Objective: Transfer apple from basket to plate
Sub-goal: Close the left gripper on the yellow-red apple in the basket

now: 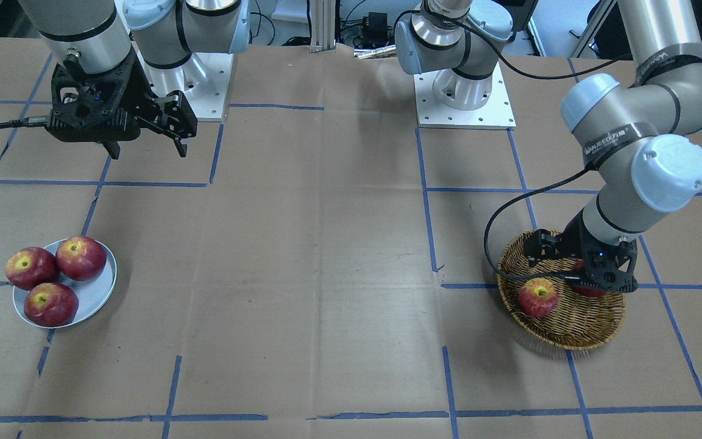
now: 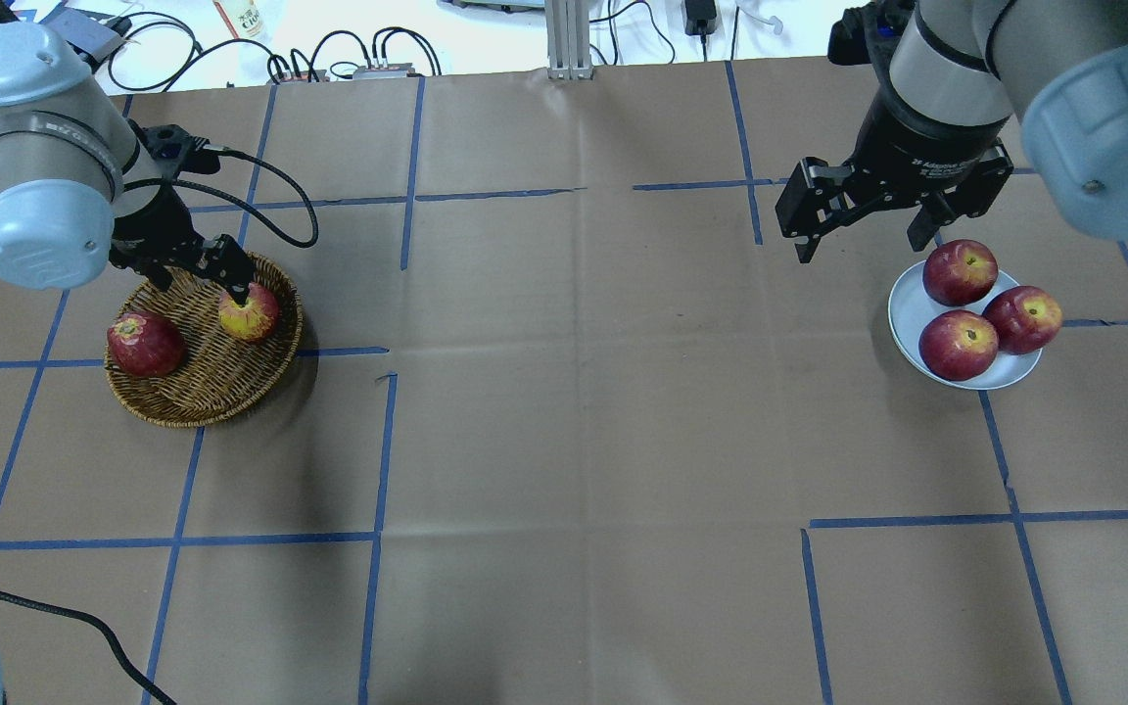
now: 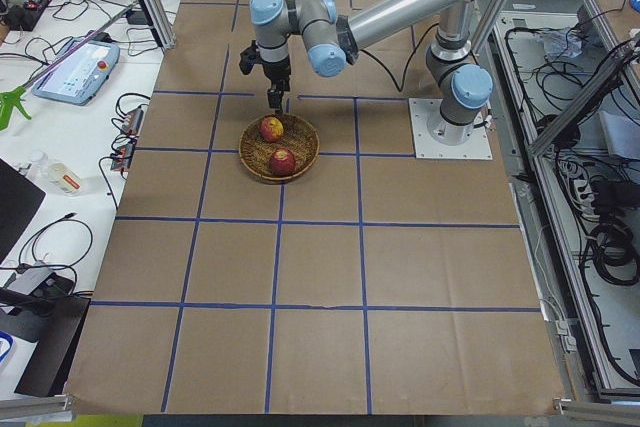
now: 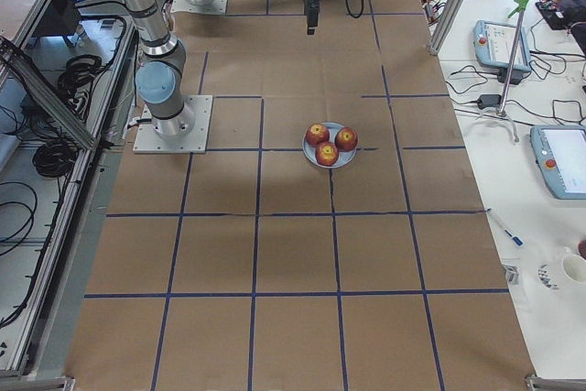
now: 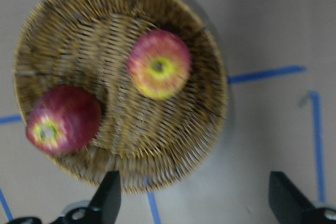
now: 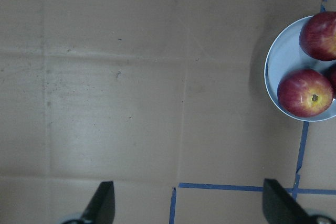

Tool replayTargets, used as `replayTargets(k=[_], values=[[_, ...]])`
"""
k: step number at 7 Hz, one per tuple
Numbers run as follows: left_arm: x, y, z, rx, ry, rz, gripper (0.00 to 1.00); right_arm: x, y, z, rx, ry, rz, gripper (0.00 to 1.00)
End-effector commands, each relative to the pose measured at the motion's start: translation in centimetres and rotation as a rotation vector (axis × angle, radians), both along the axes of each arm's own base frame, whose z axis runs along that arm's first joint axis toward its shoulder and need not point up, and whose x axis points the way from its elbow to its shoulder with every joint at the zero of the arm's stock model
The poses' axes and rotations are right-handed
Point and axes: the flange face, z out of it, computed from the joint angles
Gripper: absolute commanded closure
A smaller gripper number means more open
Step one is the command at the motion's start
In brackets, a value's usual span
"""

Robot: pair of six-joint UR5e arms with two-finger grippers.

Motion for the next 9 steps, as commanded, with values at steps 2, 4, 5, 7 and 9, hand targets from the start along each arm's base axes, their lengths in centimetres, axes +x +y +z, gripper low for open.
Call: replayTargets(k=[2,4,5,7,9], values=[[0.6,-1.1,-4.8,0.048,0.017,0.012,0.00,0.0,0.0,0.0,0.001,0.000,0.000,0.00],[0.7,-2.0,-6.5,0.070,0.023,0.016,0.00,0.0,0.0,0.0,0.002,0.000,0.000,0.00],[0.7,-2.1,-7.8,0.088,0.029,0.032,0.00,0.0,0.0,0.0,0.002,0.000,0.000,0.00],[0.5,-2.6,-8.7,0.082,0.070,0.036,0.01,0.0,0.0,-0.1,0.005,0.000,0.000,0.00],[0.7,-3.1,-9.6,0.068,0.066,0.036,0.01,0.0,0.0,-0.1,0.007,0.000,0.000,0.00]])
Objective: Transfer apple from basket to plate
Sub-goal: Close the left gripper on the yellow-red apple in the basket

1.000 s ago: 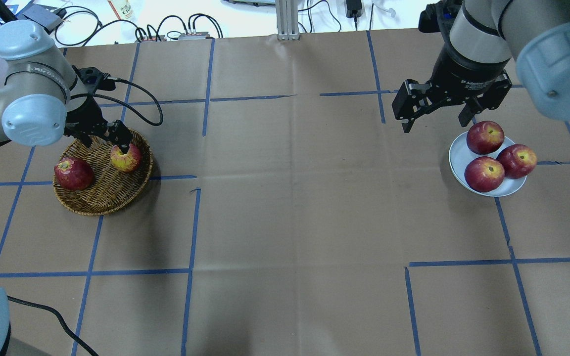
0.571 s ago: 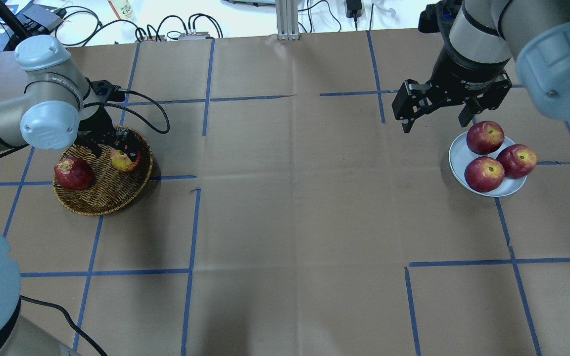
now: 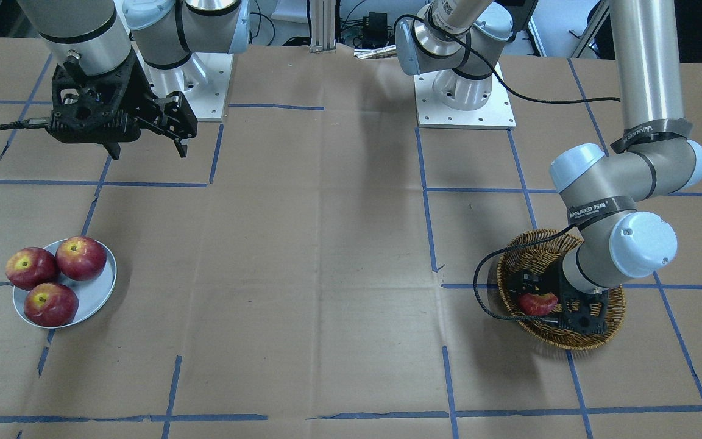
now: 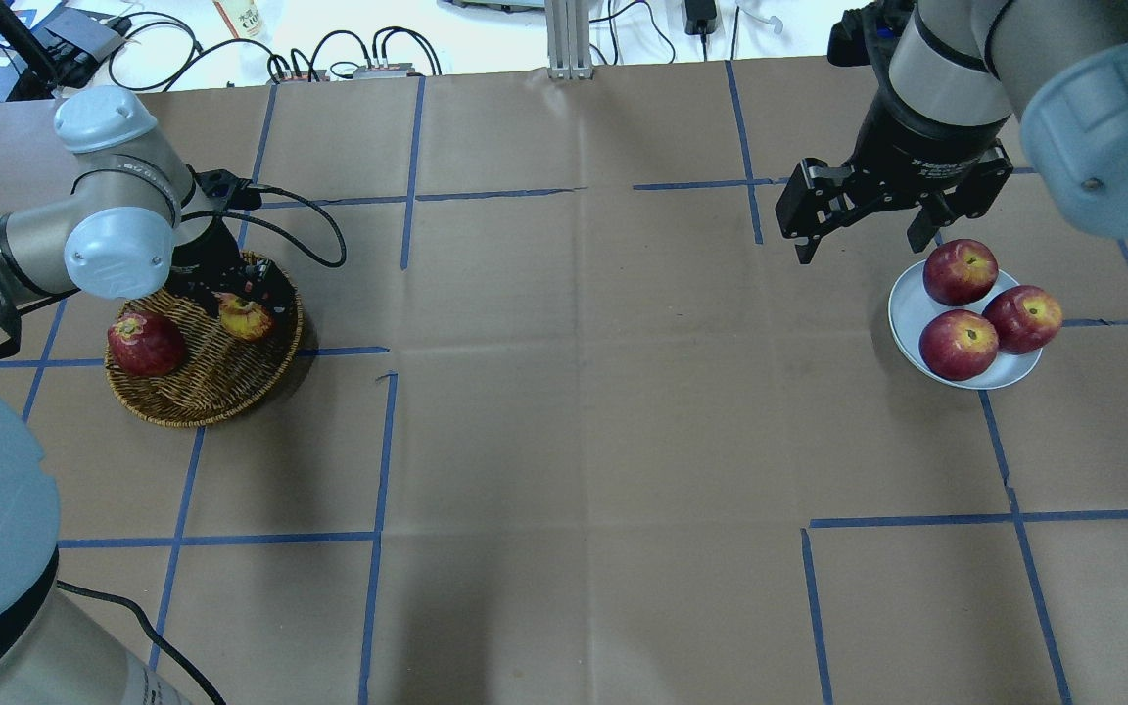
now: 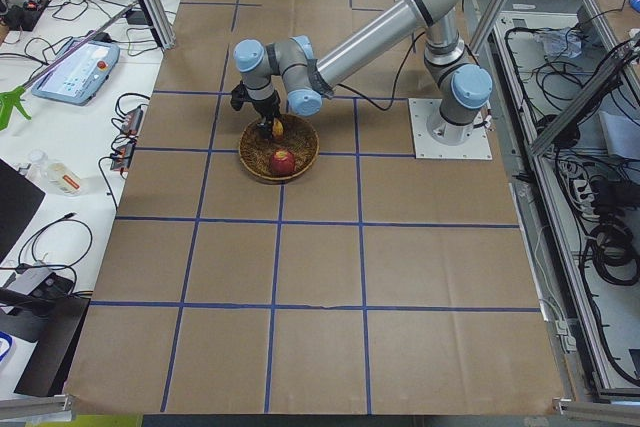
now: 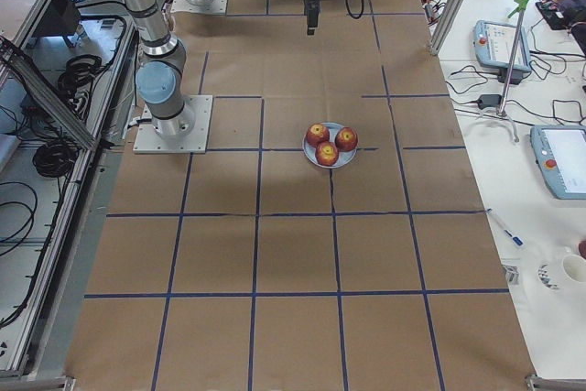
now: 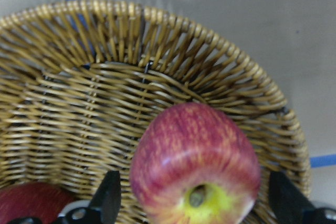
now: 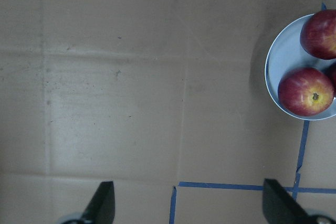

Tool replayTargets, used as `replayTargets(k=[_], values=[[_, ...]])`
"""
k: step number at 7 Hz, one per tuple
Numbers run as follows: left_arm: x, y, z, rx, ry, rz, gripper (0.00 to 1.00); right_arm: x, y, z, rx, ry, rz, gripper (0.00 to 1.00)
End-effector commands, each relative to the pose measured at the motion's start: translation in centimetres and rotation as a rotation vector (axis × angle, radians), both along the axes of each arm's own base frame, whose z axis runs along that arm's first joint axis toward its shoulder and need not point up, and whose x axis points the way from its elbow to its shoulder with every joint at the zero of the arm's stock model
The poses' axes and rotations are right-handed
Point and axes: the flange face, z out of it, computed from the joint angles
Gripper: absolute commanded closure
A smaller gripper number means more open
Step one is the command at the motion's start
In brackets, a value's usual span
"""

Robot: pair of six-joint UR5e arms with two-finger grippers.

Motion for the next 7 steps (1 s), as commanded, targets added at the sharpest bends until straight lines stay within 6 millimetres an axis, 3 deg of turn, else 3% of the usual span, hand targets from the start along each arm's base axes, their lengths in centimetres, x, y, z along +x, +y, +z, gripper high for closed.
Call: replayTargets(k=[1,4,5,7], values=[[-0.1,0.1,-1.0,0.002,0.005,-0.001,0.02,0.0,0.0,0.0,0.000,0.000,0.000,0.00],[0.0,0.0,-0.7,-0.007,0.004,-0.001,0.59,0.0,0.0,0.0,0.000,0.002,0.000,0.00],[0.0,-0.4,0.6,-0.032,-0.003,-0.004,0.64,0.0,0.1,0.0,0.001,0.002,0.000,0.00],[-3.6,-1.3,6.7,-0.096,-0.026,-0.006,0.64,0.0,0.1,0.0,0.001,0.002,0.000,0.00]])
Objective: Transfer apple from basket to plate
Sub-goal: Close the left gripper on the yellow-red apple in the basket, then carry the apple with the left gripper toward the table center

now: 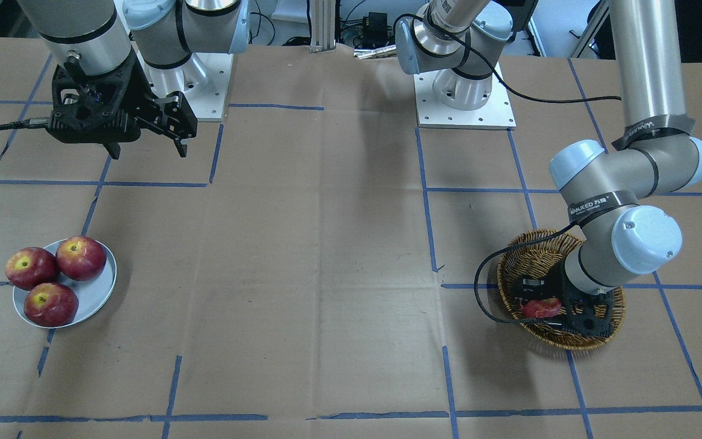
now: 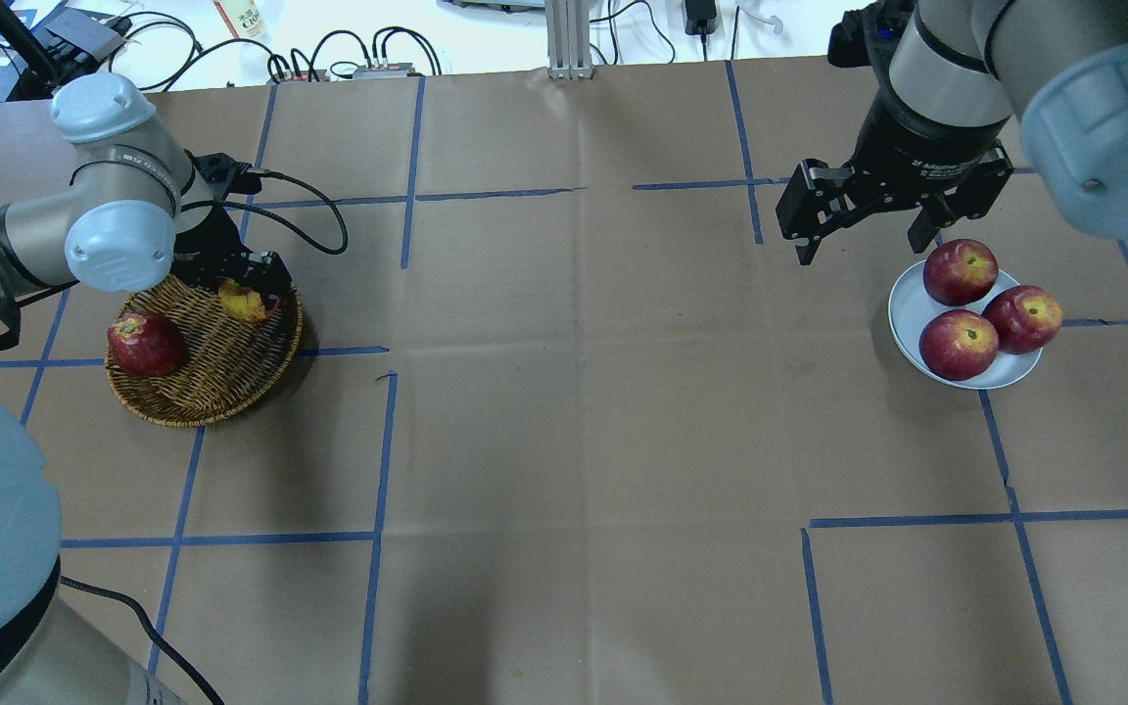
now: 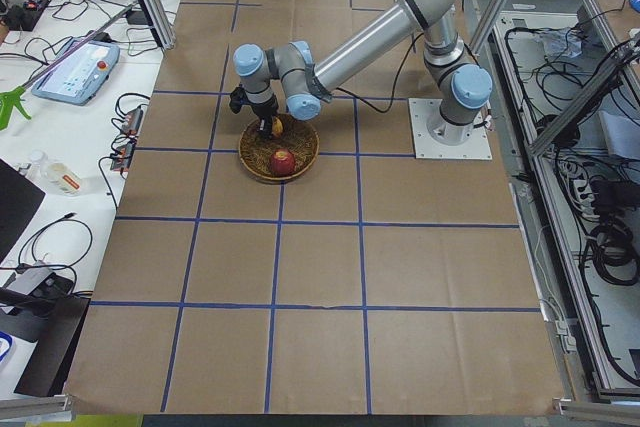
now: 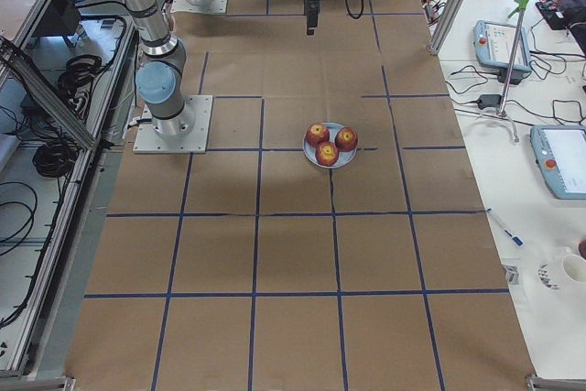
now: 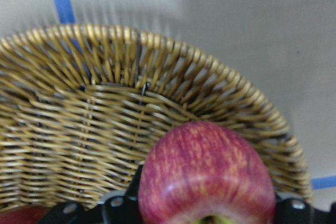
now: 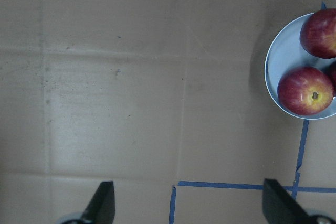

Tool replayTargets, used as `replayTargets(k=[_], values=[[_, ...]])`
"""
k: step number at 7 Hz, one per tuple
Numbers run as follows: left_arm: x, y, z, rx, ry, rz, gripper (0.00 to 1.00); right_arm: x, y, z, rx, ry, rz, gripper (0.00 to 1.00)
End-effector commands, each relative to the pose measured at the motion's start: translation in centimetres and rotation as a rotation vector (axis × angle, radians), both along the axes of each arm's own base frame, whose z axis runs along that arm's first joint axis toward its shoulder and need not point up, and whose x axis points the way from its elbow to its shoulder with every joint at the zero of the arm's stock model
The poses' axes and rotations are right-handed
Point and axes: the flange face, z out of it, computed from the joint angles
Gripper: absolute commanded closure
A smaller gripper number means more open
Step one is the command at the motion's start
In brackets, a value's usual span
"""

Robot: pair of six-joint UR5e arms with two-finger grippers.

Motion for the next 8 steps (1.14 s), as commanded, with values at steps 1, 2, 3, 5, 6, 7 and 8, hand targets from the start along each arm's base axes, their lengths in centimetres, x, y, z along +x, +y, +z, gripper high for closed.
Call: replayTargets(k=[1,2,3,5,6,7,8], values=[[-7.7,0.7,6.3,-0.041,-0.017,0.037,0.64,0.0,0.0,0.0,0.000,0.000,0.000,0.00],[-14.9,1.8,7.0,-0.062,-0.026,0.142,0.63,0.0,0.0,0.1,-0.001,0.000,0.000,0.00],[-21.2,3.2,6.5,-0.073,-0.029,0.186,0.62,0.0,0.0,0.0,0.000,0.000,0.000,0.00],[-31.3,4.5,2.7,-0.143,0.008,0.229,0.62,0.0,0.0,0.0,0.000,0.000,0.000,0.00],[-35.4,5.4,-0.4,-0.165,0.011,0.201,0.62,0.0,0.0,0.0,0.000,0.000,0.000,0.00],[-37.7,6.8,-2.7,-0.146,0.004,0.167,0.62,0.0,0.0,0.0,0.000,0.000,0.000,0.00],[-38.4,7.5,-3.4,-0.138,0.008,0.154,0.60,0.0,0.0,0.0,0.000,0.000,0.002,0.00]])
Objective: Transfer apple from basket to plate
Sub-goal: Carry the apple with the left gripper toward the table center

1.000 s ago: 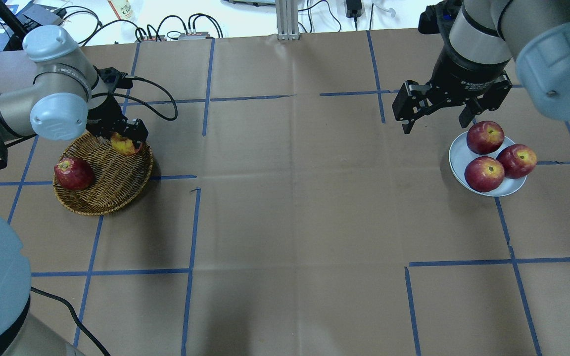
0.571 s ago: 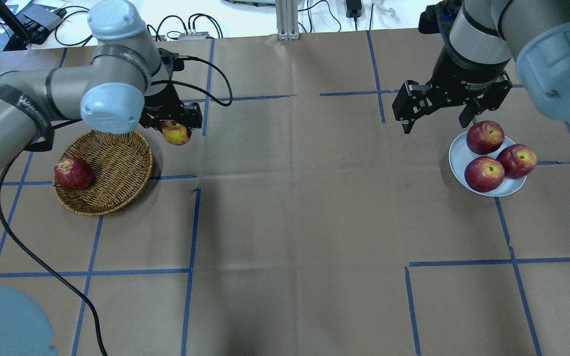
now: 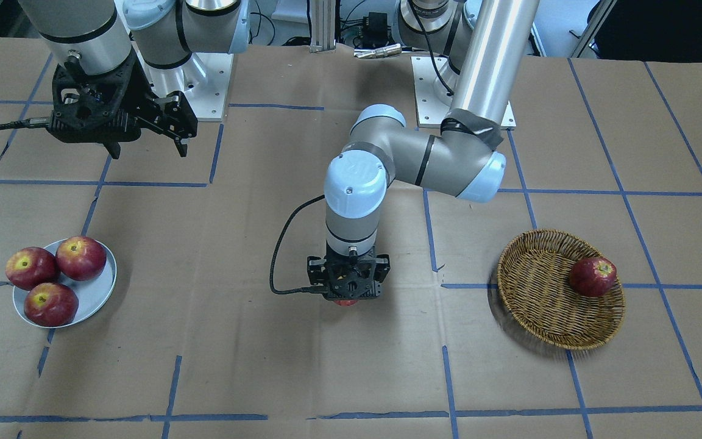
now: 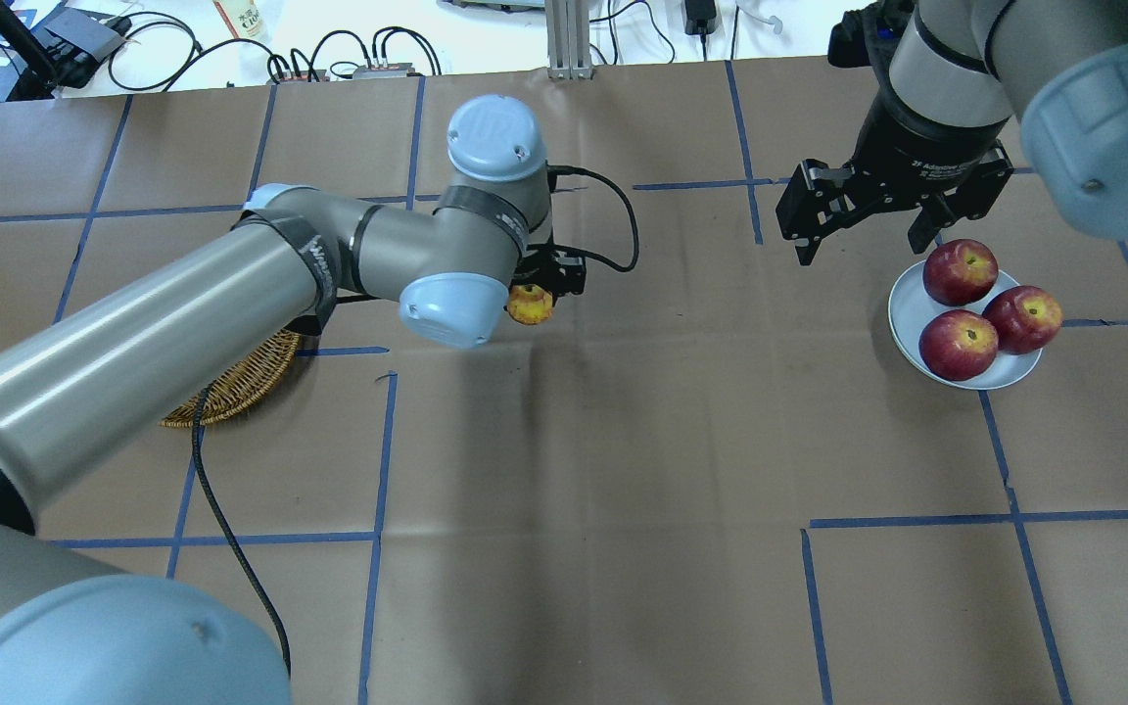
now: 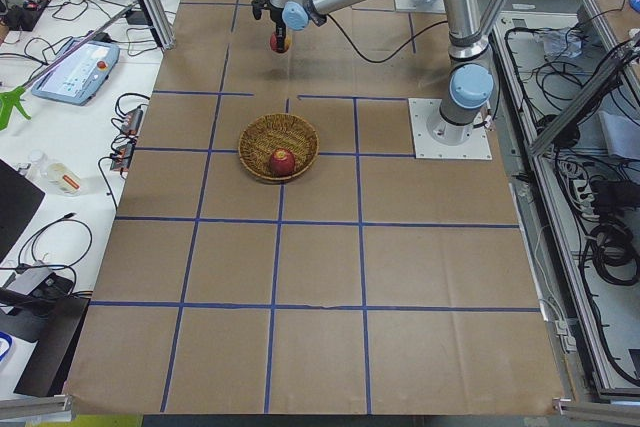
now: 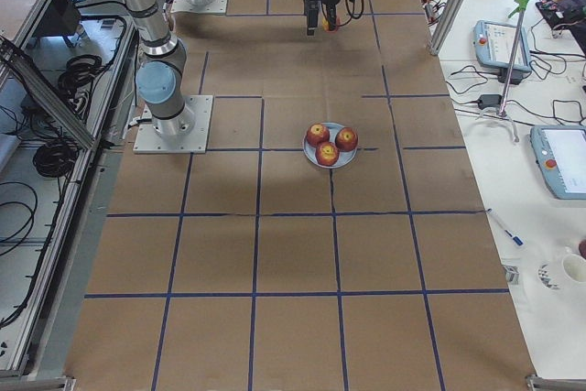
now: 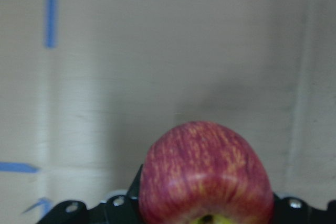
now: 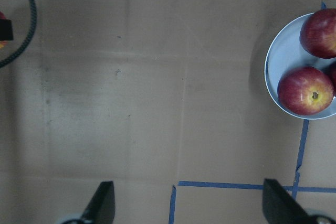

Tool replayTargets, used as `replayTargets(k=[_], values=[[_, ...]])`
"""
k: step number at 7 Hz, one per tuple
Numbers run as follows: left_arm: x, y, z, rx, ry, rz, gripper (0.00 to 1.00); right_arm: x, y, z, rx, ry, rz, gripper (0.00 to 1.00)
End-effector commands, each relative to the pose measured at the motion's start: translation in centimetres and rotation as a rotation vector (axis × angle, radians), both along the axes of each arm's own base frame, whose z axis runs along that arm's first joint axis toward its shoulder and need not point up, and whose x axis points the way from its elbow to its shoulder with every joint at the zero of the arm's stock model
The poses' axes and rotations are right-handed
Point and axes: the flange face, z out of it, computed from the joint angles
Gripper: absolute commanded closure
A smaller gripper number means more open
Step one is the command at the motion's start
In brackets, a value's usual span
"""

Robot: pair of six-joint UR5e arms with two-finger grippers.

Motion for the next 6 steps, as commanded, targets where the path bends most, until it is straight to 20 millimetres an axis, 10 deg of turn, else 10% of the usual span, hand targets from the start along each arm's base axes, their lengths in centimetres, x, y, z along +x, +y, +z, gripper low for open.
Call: replayTargets(k=[1,6], values=[[-2.6,2.5,-0.6,0.002,0.013,-0.037,0.59,0.0,0.0,0.0,0.000,0.000,0.001,0.00],[-3.3,2.4,-3.2,-0.006,0.014,-0.044,0.46,0.0,0.0,-0.1,0.003,0.000,0.004,0.00]])
